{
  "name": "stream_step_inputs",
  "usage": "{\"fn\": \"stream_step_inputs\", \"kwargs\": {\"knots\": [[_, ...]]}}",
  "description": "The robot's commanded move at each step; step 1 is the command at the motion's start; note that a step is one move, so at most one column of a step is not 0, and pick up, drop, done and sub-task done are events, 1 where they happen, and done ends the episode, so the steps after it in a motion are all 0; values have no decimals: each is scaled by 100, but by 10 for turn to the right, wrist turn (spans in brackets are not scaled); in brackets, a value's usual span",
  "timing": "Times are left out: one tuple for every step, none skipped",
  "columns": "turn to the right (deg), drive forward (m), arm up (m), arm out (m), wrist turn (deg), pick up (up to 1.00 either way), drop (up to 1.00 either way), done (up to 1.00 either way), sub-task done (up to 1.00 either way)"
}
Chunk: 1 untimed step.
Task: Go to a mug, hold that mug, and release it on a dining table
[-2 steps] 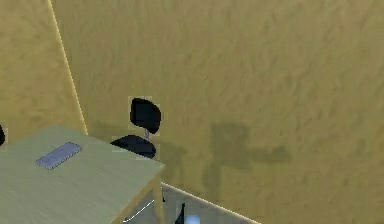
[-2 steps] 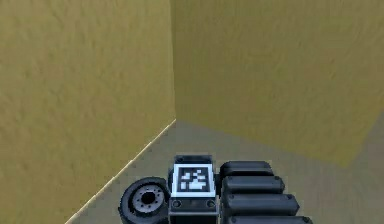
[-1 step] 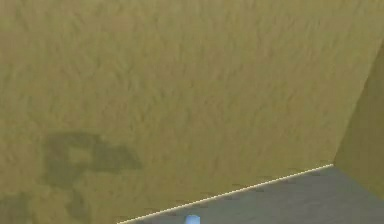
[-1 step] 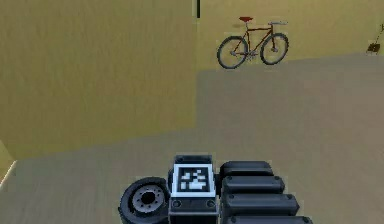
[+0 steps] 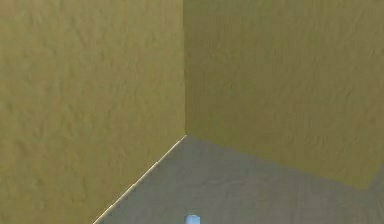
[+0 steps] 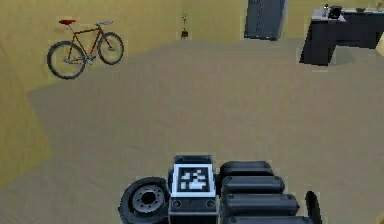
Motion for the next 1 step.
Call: {"fn": "stream_step_inputs", "kwargs": {"knots": [[-450, 0, 0, 0, 0, 0, 0, 0, 0]]}}
